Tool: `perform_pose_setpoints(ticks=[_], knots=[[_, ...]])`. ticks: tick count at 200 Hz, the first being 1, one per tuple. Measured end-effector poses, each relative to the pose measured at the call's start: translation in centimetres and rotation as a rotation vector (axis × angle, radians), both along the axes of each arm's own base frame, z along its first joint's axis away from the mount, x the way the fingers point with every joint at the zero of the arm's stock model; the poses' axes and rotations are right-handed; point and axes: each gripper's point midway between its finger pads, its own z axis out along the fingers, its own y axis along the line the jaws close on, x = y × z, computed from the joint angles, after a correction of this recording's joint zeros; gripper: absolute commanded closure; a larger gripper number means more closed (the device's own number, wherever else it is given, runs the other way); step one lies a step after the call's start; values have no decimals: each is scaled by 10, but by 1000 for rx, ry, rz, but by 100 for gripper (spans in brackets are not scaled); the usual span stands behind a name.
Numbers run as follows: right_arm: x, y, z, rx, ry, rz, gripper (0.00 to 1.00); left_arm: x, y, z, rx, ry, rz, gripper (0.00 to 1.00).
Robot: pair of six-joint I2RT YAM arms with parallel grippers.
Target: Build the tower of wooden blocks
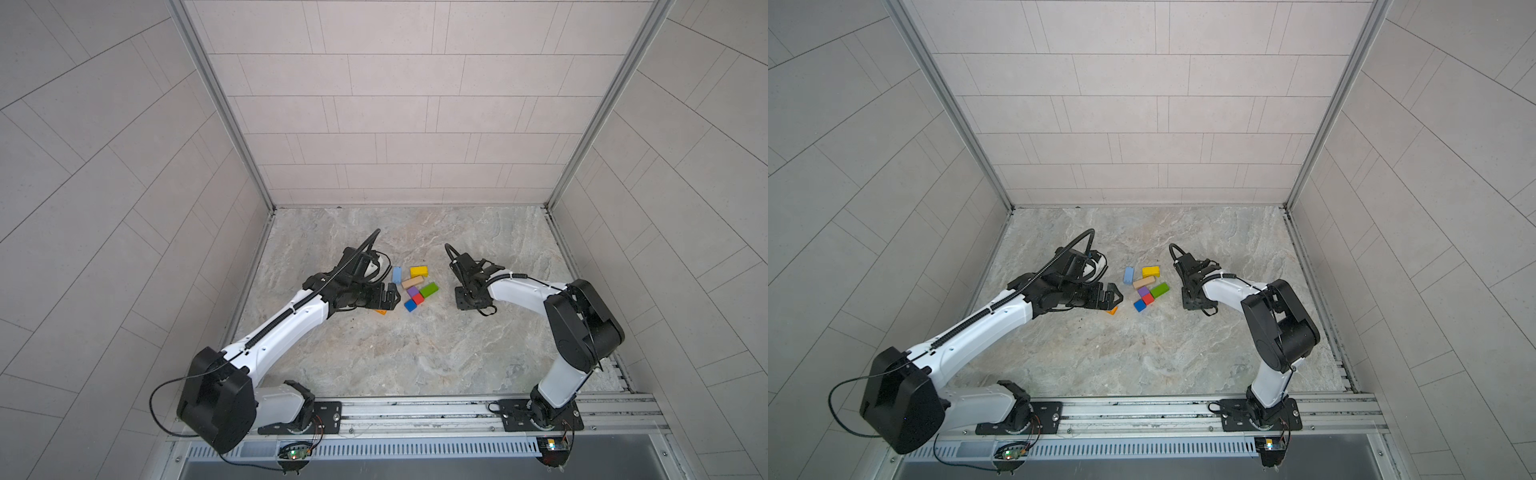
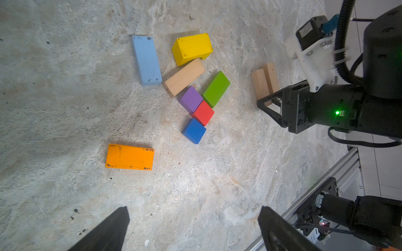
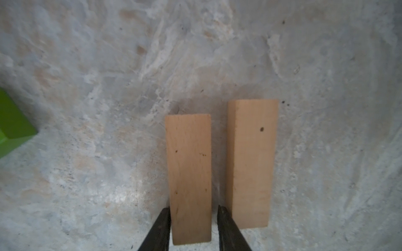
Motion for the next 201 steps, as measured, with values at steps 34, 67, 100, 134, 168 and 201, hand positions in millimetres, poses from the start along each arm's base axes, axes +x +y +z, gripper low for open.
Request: perform_pose_setpoints(ticks=[34,67,100,134,168,201], knots=[[0,3,12,27,-21,11,55,1,-3,-3,-2,11,3,0],[6,6,57,79,-122,26,46,0,-12,-12,11,49,8,0],[18,-9,103,101,-244,12,29,4,-39,-17,36,71,-2,0],[25,-42,109,62,-261,-37,14,14,-72,-30,84,94,2,0],[30,-70,102,34,-238,-84,10,23,-99,-52,148,114,16,0],[31,-90,77,39,-180,-138,9,36,-124,-64,208,103,38,0]])
